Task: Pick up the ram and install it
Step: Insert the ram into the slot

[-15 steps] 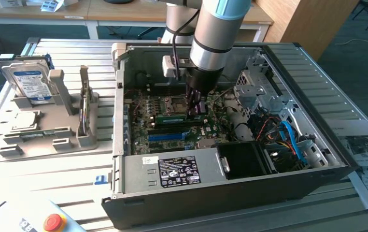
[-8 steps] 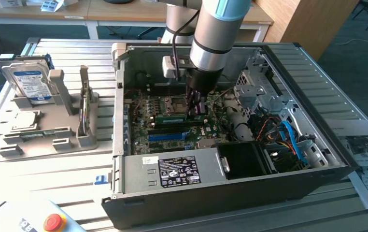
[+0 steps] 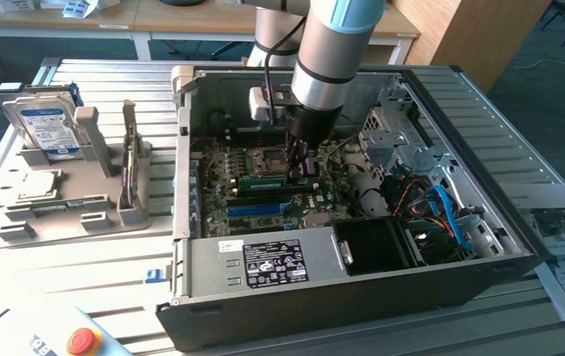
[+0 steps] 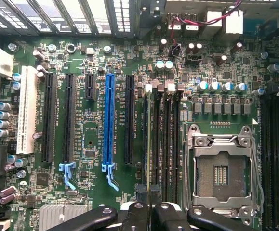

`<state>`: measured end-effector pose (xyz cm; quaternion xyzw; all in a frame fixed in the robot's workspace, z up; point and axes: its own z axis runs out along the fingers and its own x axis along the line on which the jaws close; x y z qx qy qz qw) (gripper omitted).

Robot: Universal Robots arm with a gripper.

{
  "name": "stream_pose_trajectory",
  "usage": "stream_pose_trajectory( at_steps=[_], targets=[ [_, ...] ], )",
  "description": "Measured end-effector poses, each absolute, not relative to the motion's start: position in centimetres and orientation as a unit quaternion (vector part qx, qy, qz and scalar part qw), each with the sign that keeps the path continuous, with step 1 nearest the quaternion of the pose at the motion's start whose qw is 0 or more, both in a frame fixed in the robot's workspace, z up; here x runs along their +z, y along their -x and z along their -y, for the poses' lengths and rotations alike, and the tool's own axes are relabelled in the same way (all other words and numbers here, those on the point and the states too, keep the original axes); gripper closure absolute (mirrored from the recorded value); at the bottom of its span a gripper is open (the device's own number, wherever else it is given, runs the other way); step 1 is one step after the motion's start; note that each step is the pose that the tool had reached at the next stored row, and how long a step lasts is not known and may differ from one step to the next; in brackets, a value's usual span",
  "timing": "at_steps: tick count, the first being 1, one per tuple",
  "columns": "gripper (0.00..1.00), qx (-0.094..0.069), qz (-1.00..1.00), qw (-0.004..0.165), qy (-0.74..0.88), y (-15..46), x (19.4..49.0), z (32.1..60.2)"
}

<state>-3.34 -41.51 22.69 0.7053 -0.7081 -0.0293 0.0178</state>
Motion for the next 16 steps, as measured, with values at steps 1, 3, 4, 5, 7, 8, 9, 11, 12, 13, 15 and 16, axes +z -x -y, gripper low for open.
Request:
stream_pose_trajectory(
  at_steps=[1,3,4,5,7,8,9,11,12,13,15,16],
  targets=[
    [0.88,-0.029,0.708,0.018,-0.705,3.34,22.68,41.51],
    [0.88,-0.029,0.708,0.018,-0.705,3.34,22.68,41.51],
    [0.88,-0.029,0.708,0.018,-0.705,3.34,22.68,41.51],
    [0.88,-0.029,0.708,0.018,-0.705,3.34,22.67,41.51],
    [0.88,-0.029,0.708,0.018,-0.705,3.34,22.62,41.51],
    [0.88,-0.029,0.708,0.018,-0.705,3.34,22.61,41.51],
    [0.88,-0.029,0.708,0.018,-0.705,3.34,22.6,41.51],
    [0.88,-0.029,0.708,0.018,-0.705,3.34,22.57,41.51],
    [0.88,-0.029,0.708,0.018,-0.705,3.34,22.56,41.52],
    [0.88,-0.029,0.708,0.018,-0.705,3.34,22.56,41.51],
    [0.88,-0.029,0.708,0.018,-0.705,3.34,22.56,41.51],
    [0.88,-0.029,0.708,0.018,-0.705,3.34,22.55,41.51]
  ],
)
